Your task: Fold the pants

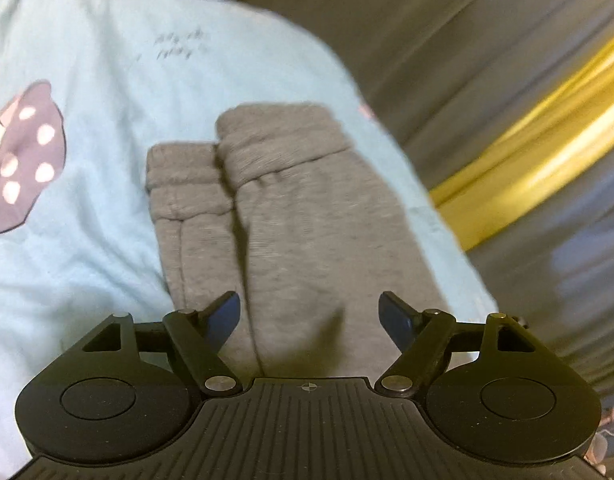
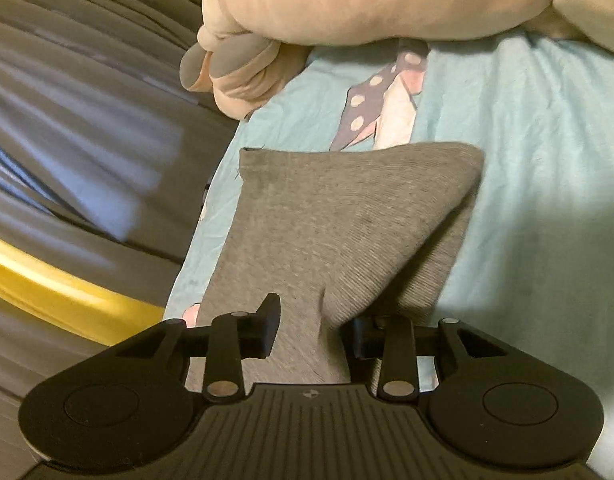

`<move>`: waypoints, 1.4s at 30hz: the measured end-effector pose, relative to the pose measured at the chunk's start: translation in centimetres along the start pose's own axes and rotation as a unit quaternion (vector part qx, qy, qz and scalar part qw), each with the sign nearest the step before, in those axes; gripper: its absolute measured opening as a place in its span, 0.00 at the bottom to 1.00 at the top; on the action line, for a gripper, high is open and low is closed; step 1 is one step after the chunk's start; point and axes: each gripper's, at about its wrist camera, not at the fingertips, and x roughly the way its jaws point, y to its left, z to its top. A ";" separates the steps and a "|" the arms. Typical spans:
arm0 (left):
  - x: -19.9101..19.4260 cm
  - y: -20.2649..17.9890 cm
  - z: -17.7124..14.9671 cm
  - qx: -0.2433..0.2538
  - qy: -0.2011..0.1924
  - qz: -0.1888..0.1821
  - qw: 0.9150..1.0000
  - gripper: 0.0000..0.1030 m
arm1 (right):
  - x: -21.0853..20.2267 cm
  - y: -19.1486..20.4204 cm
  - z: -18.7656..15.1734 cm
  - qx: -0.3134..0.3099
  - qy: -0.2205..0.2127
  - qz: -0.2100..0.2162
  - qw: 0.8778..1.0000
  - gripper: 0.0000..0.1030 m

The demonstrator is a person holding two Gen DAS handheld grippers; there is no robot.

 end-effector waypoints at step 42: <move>-1.1 -10.8 -12.7 0.232 0.053 0.018 0.971 0.86 | -2.0 -0.9 0.0 -0.094 0.063 0.007 0.993 0.30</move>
